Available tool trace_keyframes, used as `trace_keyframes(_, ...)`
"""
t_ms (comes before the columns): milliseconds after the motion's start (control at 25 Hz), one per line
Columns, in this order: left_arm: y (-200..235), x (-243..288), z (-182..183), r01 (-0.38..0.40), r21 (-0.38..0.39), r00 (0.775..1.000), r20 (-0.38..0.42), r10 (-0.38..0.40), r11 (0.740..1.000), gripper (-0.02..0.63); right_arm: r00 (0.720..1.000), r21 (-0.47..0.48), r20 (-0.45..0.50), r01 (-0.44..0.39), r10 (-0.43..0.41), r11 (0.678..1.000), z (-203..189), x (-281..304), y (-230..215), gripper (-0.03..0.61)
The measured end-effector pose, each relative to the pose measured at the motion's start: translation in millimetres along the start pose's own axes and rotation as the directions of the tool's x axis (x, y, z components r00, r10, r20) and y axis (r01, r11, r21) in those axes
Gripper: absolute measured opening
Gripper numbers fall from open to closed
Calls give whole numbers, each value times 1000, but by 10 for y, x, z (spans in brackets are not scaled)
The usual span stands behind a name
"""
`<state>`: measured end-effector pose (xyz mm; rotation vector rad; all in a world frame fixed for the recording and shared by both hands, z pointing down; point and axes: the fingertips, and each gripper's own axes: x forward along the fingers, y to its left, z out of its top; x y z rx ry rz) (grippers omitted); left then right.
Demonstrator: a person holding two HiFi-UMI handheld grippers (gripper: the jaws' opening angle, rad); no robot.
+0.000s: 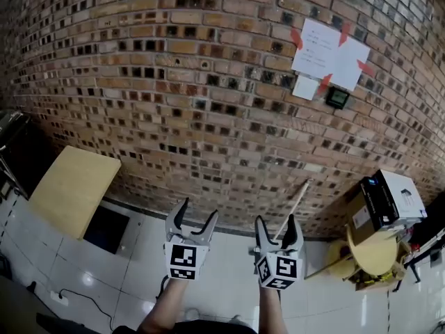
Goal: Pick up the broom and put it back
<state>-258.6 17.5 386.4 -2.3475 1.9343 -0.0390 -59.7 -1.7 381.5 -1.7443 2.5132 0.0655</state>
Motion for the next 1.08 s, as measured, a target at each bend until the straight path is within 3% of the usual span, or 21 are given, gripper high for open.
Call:
trace_keyframes(200, -36, 57, 179, -35, 13, 999, 14, 35, 999, 330, 1000, -19, 11, 4, -4, 1000, 166, -13, -141, 393)
trace_keyframes(400, -414, 187, 251, -19, -6, 1000, 0, 19, 1000, 330, 1000, -45, 5, 11, -11, 999, 269, -120, -436, 393)
trace_keyframes(520, -733, 262, 241, 29, -20, 1000, 0, -29, 999, 330, 1000, -45, -3, 25, -25, 999, 257, -212, -644, 393)
trace_keyframes(680, -1087, 298, 431, 102, -54, 992, 74, -98, 993, 330, 999, -38, -3, 41, -41, 998, 267, -368, -879, 393)
trace_keyframes(1080, -1386, 314, 312, 101, -49, 995, 19, -100, 994, 328, 999, -2, -25, 38, -38, 999, 153, -540, -1127, 393)
